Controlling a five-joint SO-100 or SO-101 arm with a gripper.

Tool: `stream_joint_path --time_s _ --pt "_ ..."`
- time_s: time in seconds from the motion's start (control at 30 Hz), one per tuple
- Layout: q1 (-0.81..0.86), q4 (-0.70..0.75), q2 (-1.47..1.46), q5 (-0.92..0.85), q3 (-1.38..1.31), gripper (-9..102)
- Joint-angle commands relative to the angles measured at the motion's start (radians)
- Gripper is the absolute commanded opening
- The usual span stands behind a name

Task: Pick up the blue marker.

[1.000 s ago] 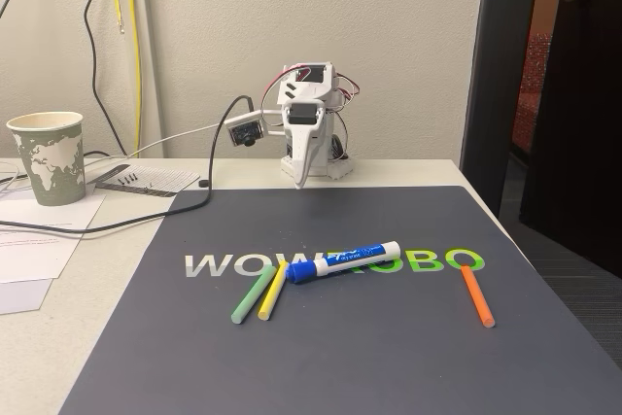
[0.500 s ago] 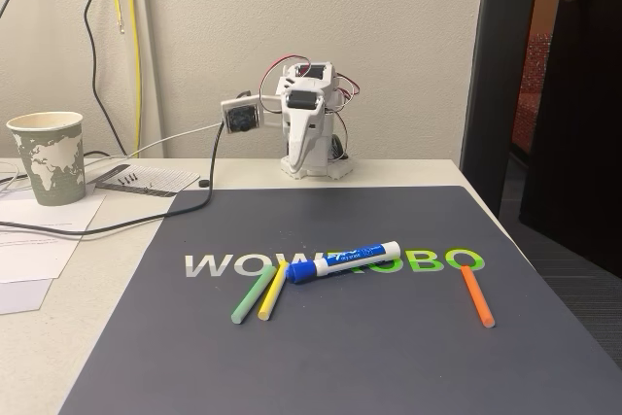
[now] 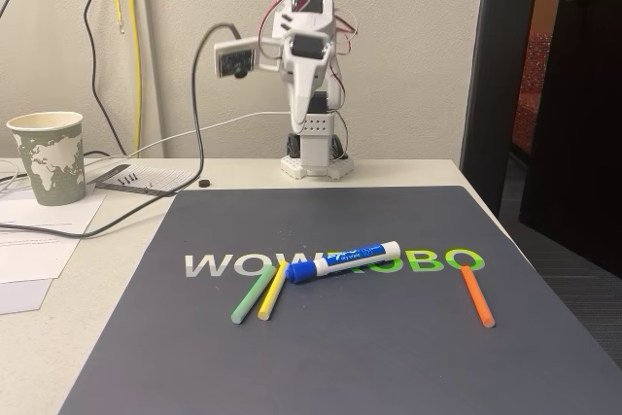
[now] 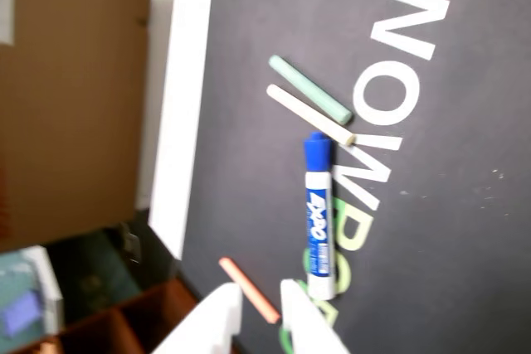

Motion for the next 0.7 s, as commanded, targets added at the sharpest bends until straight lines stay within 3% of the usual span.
stream_joint_path --time_s 0.0,0.23,0.67 --pt "-0.029 -0.006 -0.135 -0.121 -0.091 0" --pt "-0.087 0.189 -0.532 -0.339 -0.433 0" --pt "-0.077 -0.015 -0.696 -0.351 -0.35 0"
